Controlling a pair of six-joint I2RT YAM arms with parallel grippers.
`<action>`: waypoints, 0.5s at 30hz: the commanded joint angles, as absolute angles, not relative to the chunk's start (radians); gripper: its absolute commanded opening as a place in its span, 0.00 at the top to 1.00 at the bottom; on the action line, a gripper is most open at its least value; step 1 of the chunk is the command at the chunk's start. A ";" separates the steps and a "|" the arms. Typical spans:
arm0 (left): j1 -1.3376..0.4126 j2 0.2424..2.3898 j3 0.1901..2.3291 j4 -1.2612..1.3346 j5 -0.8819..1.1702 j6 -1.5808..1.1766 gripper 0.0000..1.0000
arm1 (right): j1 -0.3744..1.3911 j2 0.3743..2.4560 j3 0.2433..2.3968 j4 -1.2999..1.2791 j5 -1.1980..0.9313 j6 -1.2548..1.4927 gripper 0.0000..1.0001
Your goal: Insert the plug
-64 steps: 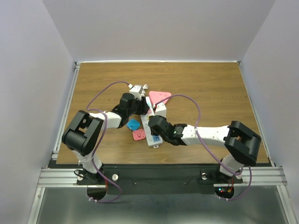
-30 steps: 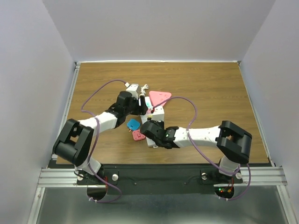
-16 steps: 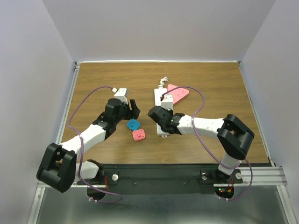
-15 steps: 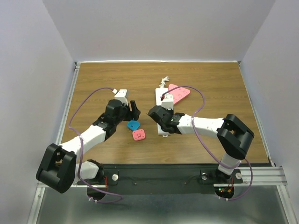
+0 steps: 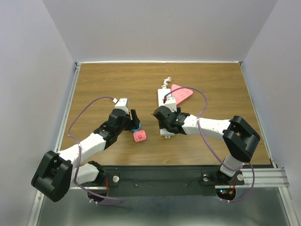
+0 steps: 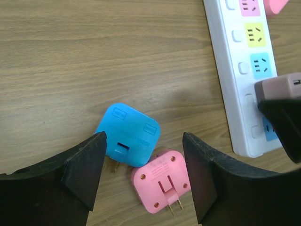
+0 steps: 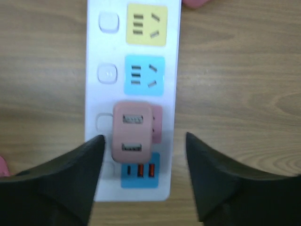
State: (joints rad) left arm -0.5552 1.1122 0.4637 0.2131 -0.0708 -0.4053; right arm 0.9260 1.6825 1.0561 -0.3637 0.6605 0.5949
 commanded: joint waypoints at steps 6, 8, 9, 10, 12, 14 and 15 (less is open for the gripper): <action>-0.580 1.216 0.508 0.212 -0.121 -0.391 0.23 | 0.905 1.488 1.037 -0.373 0.463 0.502 0.07; -0.591 1.247 0.517 0.209 -0.126 -0.390 0.22 | 0.893 1.456 1.028 -0.364 0.446 0.489 0.05; -0.597 1.255 0.522 0.200 -0.129 -0.390 0.17 | 0.887 1.416 1.025 -0.359 0.431 0.486 0.05; -0.600 1.267 0.531 0.195 -0.135 -0.391 0.17 | 0.874 1.401 1.013 -0.348 0.422 0.479 0.05; -0.607 1.282 0.540 0.181 -0.146 -0.397 0.17 | 0.856 1.349 0.996 -0.336 0.388 0.471 0.04; -0.618 1.290 0.541 0.176 -0.156 -0.405 0.16 | 0.831 1.321 0.989 -0.327 0.361 0.459 0.04; -0.623 1.293 0.543 0.169 -0.164 -0.408 0.16 | 0.827 1.309 0.985 -0.324 0.356 0.456 0.04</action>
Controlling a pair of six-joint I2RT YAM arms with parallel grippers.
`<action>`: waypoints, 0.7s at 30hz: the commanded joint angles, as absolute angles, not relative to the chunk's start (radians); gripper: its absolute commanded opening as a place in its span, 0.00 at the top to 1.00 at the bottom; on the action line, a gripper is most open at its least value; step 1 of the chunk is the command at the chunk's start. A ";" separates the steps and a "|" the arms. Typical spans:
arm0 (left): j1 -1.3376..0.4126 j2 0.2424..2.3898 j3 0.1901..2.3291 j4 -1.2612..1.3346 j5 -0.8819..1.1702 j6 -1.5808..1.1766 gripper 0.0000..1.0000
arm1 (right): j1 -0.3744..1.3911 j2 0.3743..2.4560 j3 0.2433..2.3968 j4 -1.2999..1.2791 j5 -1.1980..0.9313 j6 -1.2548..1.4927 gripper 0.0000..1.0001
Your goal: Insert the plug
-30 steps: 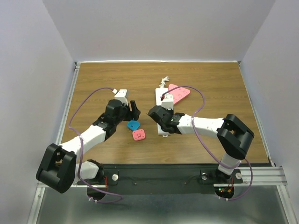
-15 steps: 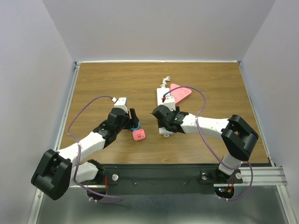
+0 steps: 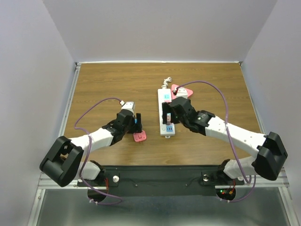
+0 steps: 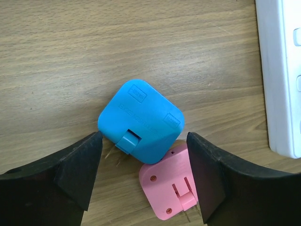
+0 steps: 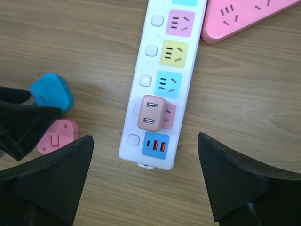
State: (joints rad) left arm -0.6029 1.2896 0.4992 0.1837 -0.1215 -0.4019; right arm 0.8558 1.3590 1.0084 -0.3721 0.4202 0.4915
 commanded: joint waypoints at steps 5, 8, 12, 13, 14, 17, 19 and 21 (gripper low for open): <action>-0.646 1.334 0.566 0.160 -0.178 -0.410 0.12 | 0.802 1.260 0.971 -0.313 0.331 0.437 0.03; -0.684 1.396 0.592 0.141 -0.176 -0.405 0.12 | 0.792 1.246 0.965 -0.308 0.319 0.436 0.02; -0.724 1.450 0.633 0.117 -0.209 -0.400 0.12 | 0.781 1.236 0.954 -0.302 0.311 0.437 0.02; -0.726 1.456 0.641 0.115 -0.209 -0.402 0.12 | 0.781 1.233 0.948 -0.301 0.307 0.437 0.02; -0.729 1.457 0.646 0.115 -0.203 -0.400 0.12 | 0.779 1.233 0.946 -0.299 0.302 0.440 0.02; -0.735 1.451 0.655 0.117 -0.161 -0.402 0.13 | 0.776 1.230 0.943 -0.298 0.299 0.442 0.02; -0.741 1.456 0.655 0.133 -0.121 -0.403 0.14 | 0.773 1.232 0.943 -0.296 0.299 0.443 0.02; -0.752 1.485 0.658 0.137 -0.097 -0.399 0.16 | 0.775 1.236 0.946 -0.295 0.299 0.445 0.02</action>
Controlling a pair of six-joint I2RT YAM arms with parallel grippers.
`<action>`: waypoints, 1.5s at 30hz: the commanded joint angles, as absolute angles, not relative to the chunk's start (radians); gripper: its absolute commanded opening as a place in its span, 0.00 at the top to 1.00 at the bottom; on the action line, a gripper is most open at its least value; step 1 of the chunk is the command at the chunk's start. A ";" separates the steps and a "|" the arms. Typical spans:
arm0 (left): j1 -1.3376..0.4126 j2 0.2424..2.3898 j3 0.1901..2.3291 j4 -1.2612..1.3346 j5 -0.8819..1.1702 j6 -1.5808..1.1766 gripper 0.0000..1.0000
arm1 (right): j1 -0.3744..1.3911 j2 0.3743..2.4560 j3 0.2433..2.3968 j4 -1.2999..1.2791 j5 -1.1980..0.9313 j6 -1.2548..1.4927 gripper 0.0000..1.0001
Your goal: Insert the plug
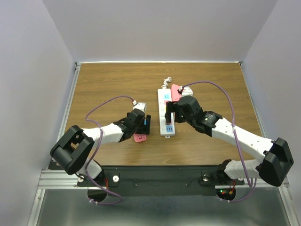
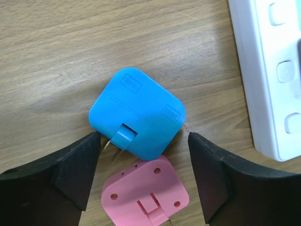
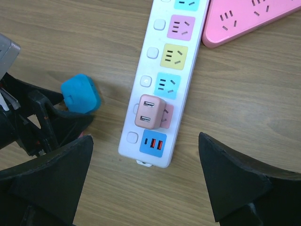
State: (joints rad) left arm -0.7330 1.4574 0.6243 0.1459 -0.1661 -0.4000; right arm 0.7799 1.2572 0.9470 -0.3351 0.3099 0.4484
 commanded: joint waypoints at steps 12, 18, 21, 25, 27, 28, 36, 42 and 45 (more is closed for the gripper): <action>-0.775 1.548 0.655 0.114 -0.127 -0.399 0.21 | 0.770 1.223 0.945 -0.288 0.278 0.459 0.02; -0.788 1.562 0.658 0.101 -0.121 -0.397 0.30 | 0.769 1.216 0.934 -0.279 0.259 0.474 0.02; -0.795 1.580 0.666 0.094 -0.120 -0.397 0.35 | 0.767 1.213 0.933 -0.276 0.253 0.477 0.02; -0.808 1.591 0.675 0.089 -0.120 -0.393 0.49 | 0.767 1.212 0.927 -0.273 0.244 0.479 0.02; -0.811 1.586 0.675 0.089 -0.115 -0.393 0.58 | 0.762 1.219 0.923 -0.270 0.235 0.476 0.02; -0.815 1.579 0.673 0.090 -0.109 -0.388 0.60 | 0.761 1.223 0.926 -0.267 0.216 0.472 0.02; -0.821 1.454 0.649 0.101 -0.097 -0.368 0.68 | 0.703 1.226 0.951 -0.247 0.130 0.436 0.02; -0.815 1.419 0.693 0.048 -0.250 -0.413 0.35 | 0.686 1.235 0.965 -0.242 0.100 0.436 0.02; -0.804 1.460 0.719 0.102 -0.223 -0.428 0.29 | 0.686 1.239 0.954 -0.241 0.094 0.440 0.02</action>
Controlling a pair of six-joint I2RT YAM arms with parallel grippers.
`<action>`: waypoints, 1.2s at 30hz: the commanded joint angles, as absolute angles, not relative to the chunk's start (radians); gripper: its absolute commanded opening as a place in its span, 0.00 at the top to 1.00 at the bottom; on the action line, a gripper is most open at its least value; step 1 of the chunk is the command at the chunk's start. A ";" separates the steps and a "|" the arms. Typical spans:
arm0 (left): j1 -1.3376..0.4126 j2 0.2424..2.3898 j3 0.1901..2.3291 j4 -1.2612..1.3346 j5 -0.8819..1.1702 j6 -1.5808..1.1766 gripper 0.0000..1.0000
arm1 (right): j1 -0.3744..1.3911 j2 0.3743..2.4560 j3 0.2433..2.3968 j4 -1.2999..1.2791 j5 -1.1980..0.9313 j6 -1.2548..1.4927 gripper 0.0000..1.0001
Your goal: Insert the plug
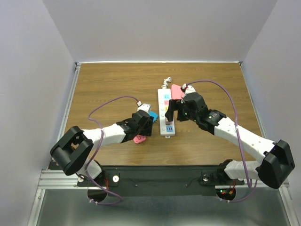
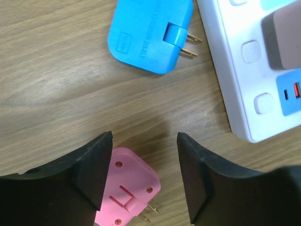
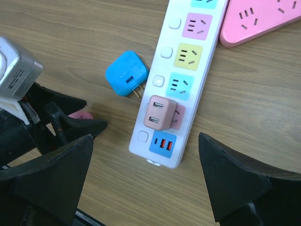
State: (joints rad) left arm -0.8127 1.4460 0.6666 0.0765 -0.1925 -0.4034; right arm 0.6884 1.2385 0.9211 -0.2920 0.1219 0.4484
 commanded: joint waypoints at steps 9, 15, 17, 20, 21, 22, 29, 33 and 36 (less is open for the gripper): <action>-0.795 1.606 0.814 0.146 -0.207 -0.404 0.26 | 0.681 1.192 0.920 -0.239 0.103 0.442 0.02; -0.776 1.635 0.833 0.121 -0.304 -0.382 0.26 | 0.678 1.187 0.916 -0.241 0.098 0.439 0.02; -0.761 1.640 0.834 0.109 -0.313 -0.379 0.26 | 0.675 1.189 0.917 -0.239 0.095 0.437 0.02; -0.729 1.638 0.825 0.095 -0.324 -0.365 0.26 | 0.675 1.189 0.916 -0.241 0.092 0.437 0.02; -0.723 1.634 0.821 0.095 -0.330 -0.362 0.26 | 0.675 1.189 0.913 -0.241 0.092 0.437 0.02; -0.713 1.631 0.818 0.091 -0.336 -0.359 0.26 | 0.676 1.190 0.913 -0.239 0.092 0.437 0.02; -0.623 1.583 0.798 0.107 -0.334 -0.336 0.26 | 0.675 1.209 0.910 -0.238 0.080 0.440 0.02; -0.604 1.586 0.833 0.112 -0.308 -0.342 0.26 | 0.676 1.215 0.907 -0.236 0.077 0.443 0.02; -0.620 1.572 0.830 0.149 -0.215 -0.371 0.26 | 0.675 1.213 0.902 -0.235 0.081 0.448 0.02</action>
